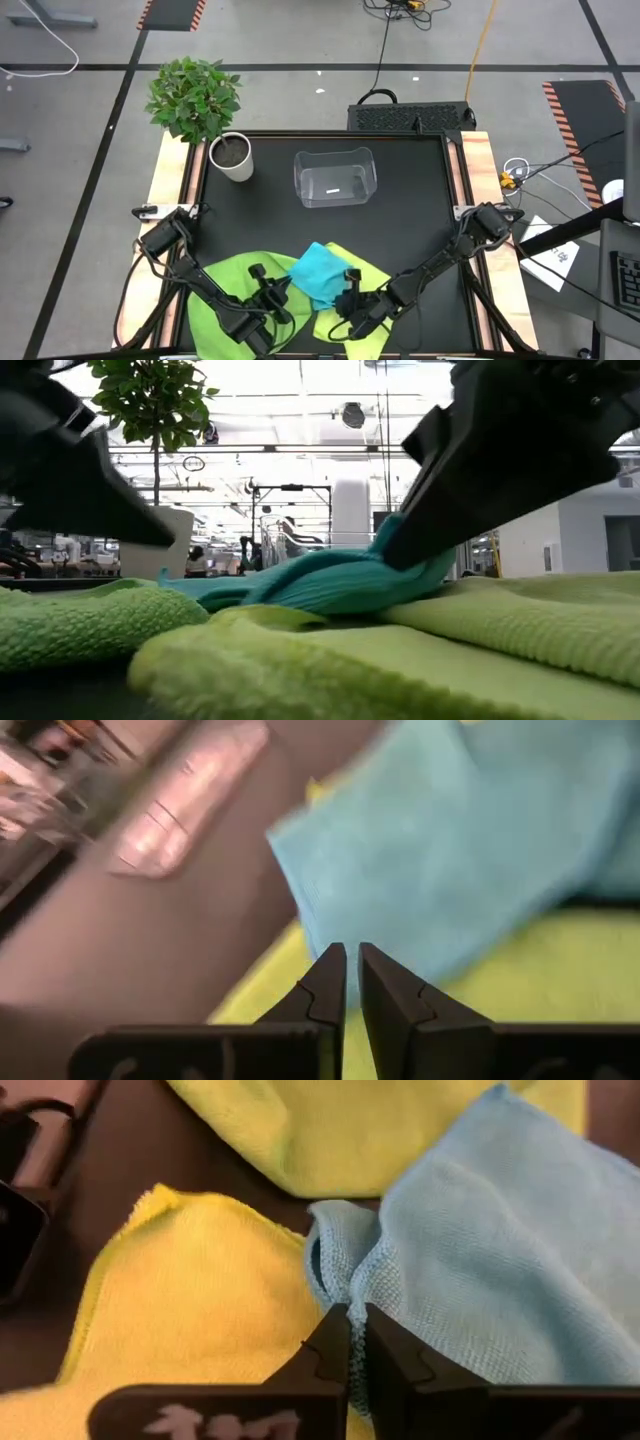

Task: Fold microfiber towels
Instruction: Fold the blue towel

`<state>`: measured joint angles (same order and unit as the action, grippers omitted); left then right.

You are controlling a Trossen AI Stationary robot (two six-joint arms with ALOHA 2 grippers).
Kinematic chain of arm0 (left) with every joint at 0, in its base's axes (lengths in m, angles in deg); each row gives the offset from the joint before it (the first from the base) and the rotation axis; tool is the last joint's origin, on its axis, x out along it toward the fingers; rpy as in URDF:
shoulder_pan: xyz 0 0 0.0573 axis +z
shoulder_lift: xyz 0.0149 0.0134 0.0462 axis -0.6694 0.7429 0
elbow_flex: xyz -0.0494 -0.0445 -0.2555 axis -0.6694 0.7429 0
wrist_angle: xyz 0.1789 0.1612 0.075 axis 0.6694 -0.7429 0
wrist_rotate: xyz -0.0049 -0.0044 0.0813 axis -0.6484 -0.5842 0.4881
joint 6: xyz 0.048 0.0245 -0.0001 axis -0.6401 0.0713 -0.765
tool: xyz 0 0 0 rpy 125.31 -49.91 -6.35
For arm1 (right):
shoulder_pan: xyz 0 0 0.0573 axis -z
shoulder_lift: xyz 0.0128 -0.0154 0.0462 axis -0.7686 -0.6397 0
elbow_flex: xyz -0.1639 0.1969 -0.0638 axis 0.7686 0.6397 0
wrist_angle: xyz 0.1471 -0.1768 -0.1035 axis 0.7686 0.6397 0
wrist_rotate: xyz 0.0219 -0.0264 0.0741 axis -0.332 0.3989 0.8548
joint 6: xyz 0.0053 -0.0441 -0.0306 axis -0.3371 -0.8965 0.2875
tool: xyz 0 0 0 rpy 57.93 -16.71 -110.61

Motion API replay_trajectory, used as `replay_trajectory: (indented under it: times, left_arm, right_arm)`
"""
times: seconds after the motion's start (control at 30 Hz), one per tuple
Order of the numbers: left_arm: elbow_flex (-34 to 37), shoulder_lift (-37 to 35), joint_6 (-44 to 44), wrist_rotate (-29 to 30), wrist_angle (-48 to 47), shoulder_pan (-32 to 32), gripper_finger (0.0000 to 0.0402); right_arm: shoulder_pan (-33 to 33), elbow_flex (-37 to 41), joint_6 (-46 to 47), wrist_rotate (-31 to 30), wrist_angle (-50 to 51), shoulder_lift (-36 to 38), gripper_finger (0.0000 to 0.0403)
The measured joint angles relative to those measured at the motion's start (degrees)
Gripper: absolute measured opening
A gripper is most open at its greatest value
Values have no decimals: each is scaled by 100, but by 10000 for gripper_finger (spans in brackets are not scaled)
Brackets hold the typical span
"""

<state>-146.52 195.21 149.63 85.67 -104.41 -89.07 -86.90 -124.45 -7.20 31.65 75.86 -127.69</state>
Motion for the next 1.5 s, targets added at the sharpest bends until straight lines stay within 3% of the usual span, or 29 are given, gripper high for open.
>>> replay_trajectory:
  times: [0.1, 0.37, 0.5, 0.8, 1.03, 1.33, 1.5]
  left_arm:
    - [0, 2, -695, -357, 247, -1, 35]
    - [0, 1, -3126, -304, 1624, 36, 35]
    - [0, 1, -3910, -300, 2229, 190, 35]
    - [92, 2, -4077, -989, 2324, 671, 35]
    - [125, 2, -4367, -730, 2330, 581, 45]
    - [127, 2, -4587, -338, 2165, 566, 137]
    - [131, -88, -4117, -272, 1924, 566, 194]
  right_arm:
    - [-95, 0, 90, -264, 228, 91, 5]
    - [-134, 17, -32, -477, 261, 261, 5]
    - [-122, 24, -128, -526, 233, 265, 5]
    - [-78, 28, -461, -615, 142, 575, 7]
    - [-78, 26, -609, -668, 403, 1029, 8]
    - [33, 26, -663, -660, 691, 1253, 8]
    - [130, 26, -639, -660, 949, 1397, 8]
